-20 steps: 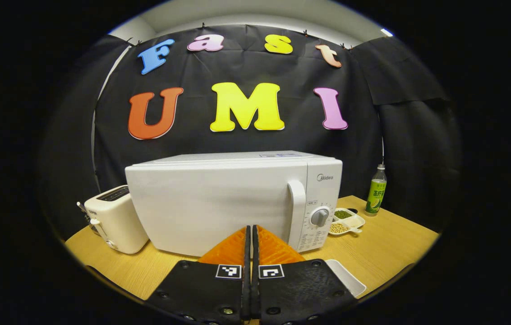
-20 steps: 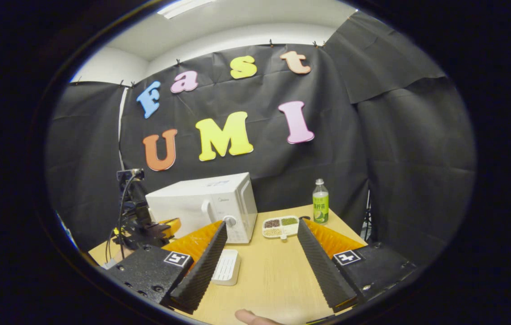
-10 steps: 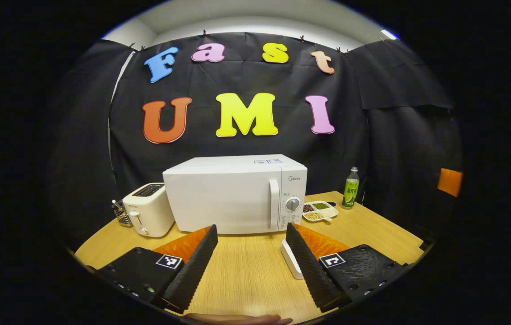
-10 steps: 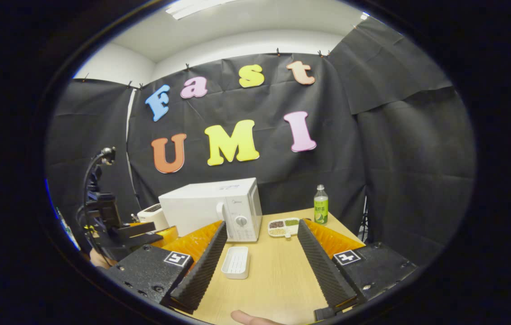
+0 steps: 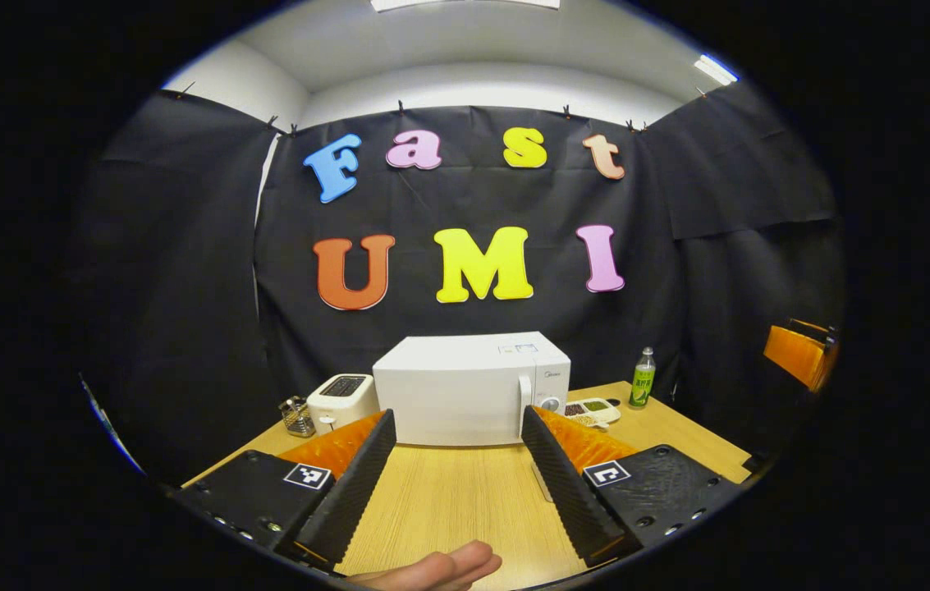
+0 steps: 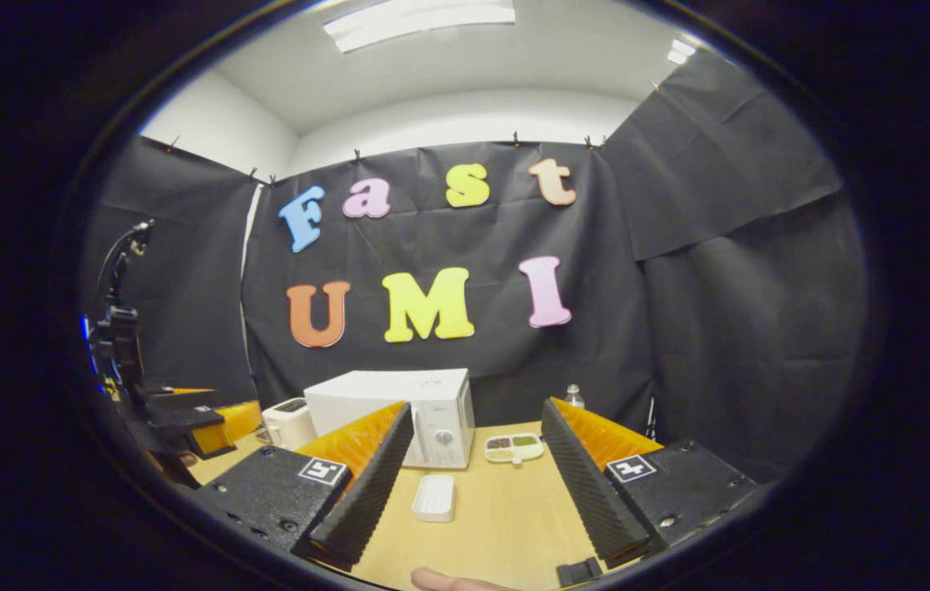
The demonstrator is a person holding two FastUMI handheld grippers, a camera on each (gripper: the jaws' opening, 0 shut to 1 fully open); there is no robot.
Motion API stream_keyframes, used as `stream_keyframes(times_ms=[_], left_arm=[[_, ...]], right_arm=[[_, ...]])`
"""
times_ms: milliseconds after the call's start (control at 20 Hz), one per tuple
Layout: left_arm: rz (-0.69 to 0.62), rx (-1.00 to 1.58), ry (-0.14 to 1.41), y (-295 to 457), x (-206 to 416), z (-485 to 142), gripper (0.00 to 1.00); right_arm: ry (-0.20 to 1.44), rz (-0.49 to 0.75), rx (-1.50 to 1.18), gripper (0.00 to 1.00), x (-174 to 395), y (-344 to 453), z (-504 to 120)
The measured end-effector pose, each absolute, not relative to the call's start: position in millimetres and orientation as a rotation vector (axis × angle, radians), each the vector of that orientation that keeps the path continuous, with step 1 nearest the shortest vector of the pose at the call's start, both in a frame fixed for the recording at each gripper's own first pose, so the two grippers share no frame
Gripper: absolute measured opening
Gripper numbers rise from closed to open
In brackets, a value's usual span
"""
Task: Open the microwave oven with the left hand, put the food in, and close the microwave oven.
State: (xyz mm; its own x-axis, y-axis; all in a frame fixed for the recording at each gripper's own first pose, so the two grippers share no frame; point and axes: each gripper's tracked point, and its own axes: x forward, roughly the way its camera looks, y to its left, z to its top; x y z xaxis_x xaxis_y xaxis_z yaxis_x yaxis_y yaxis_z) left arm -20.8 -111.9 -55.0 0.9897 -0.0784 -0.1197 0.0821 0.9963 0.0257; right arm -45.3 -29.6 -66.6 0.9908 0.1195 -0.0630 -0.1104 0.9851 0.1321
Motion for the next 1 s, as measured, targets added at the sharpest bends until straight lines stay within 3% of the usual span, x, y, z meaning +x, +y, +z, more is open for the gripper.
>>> stream_keyframes(times_ms=[100, 150, 200, 250, 350, 400, 450, 500, 600, 650, 1000], left_arm=[[-0.061, 0.015, 0.09, -101.8, -40.7, -36.1, 0.96], [-0.051, 0.013, 0.076, -96.5, -48.3, -28.3, 0.95], [-0.041, 0.012, 0.064, -91.9, -56.6, -21.1, 0.95], [-0.036, 0.012, 0.054, -89.5, -64.0, -16.0, 0.95], [-0.038, 0.016, 0.043, -87.5, -76.4, -10.7, 0.95], [-0.033, 0.014, 0.037, -85.1, -81.2, -9.2, 0.96], [-0.032, 0.009, 0.036, -83.8, -86.3, -8.8, 0.95], [-0.032, 0.005, 0.037, -81.3, -92.2, -9.2, 0.96], [-0.031, 0.008, 0.027, -76.8, -102.0, -11.2, 0.96], [-0.034, 0.008, 0.026, -75.1, -106.8, -14.1, 0.96], [-0.055, 0.002, 0.028, -71.2, -121.9, -29.8, 0.96]], right_arm=[[0.046, 0.102, 0.117, 0.9, -52.9, -33.8, -51.8], [0.035, 0.099, 0.114, 1.0, -56.0, -35.2, -45.4], [0.025, 0.097, 0.115, 1.0, -60.1, -34.8, -40.4], [0.017, 0.098, 0.114, 0.9, -62.6, -35.0, -37.2], [0.011, 0.106, 0.105, 0.9, -69.9, -31.8, -33.5], [0.01, 0.114, 0.103, 1.0, -71.5, -28.9, -30.3], [0.009, 0.122, 0.106, 1.0, -75.0, -26.1, -29.0], [0.005, 0.131, 0.106, 0.9, -76.6, -23.8, -28.1], [-0.003, 0.145, 0.103, 0.9, -84.1, -22.6, -26.6], [-0.006, 0.149, 0.103, 1.0, -86.3, -22.8, -26.5], [0.013, 0.155, 0.102, 1.0, -87.7, -22.3, -40.9]])
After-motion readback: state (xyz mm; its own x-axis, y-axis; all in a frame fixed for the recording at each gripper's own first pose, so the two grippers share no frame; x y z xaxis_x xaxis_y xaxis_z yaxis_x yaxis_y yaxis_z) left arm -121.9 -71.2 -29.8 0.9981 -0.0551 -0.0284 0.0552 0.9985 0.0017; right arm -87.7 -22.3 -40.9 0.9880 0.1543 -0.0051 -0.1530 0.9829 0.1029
